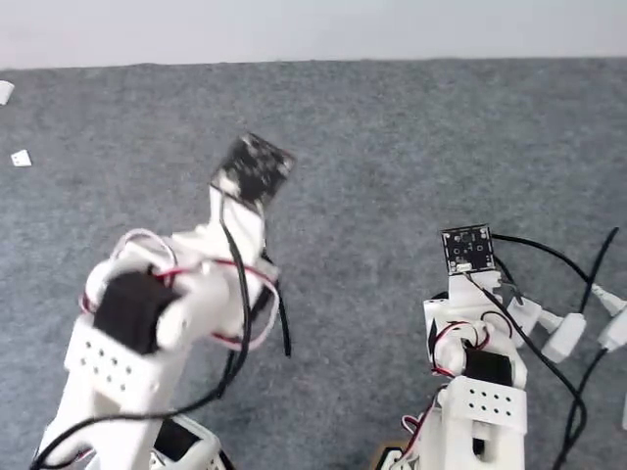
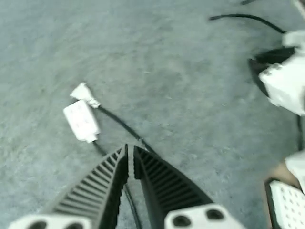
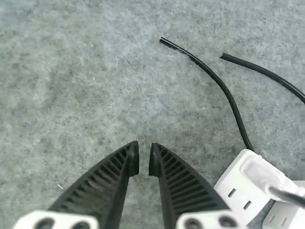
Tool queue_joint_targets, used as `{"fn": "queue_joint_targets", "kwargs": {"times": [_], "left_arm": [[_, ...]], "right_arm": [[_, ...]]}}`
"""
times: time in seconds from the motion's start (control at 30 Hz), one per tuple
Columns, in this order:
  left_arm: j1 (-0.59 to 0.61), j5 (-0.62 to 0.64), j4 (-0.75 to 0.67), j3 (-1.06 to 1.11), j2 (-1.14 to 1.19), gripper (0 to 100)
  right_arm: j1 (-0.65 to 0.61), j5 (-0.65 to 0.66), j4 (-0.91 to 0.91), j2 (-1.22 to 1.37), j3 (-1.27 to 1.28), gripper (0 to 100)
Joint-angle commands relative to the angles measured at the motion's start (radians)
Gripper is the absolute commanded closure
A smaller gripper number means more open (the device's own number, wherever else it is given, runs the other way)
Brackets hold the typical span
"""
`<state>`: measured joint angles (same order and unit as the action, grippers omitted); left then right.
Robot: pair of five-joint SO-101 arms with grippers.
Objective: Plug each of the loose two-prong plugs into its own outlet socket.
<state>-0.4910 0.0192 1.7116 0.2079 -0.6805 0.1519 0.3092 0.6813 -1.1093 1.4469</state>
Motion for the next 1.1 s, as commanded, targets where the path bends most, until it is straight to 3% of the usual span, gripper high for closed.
{"fn": "queue_joint_targets", "kwargs": {"times": [0.0, 0.2, 0.37, 0.53, 0.63, 1.07], "left_arm": [[-0.121, -0.008, -0.002, 0.021, -0.084, 99], [-0.129, -0.002, -0.101, 0.182, -0.175, 98], [0.015, 0.032, -0.365, 0.507, -0.19, 96], [0.034, 0.098, -0.615, 0.878, -0.196, 81], [0.043, 0.097, -0.755, 1.026, -0.196, 79], [0.044, 0.161, -0.876, 1.158, -0.186, 79]], "right_arm": [[0.005, 0.009, 0.007, -0.018, -0.009, 94.5], [0.005, 0.009, 0.007, -0.018, -0.009, 94.5], [0.004, 0.009, 0.007, -0.018, -0.009, 94.5], [0.004, 0.009, 0.007, -0.018, -0.009, 94.5], [0.004, 0.009, 0.007, -0.018, -0.009, 94.5], [0.004, 0.009, 0.007, -0.018, -0.011, 94.5]]}}
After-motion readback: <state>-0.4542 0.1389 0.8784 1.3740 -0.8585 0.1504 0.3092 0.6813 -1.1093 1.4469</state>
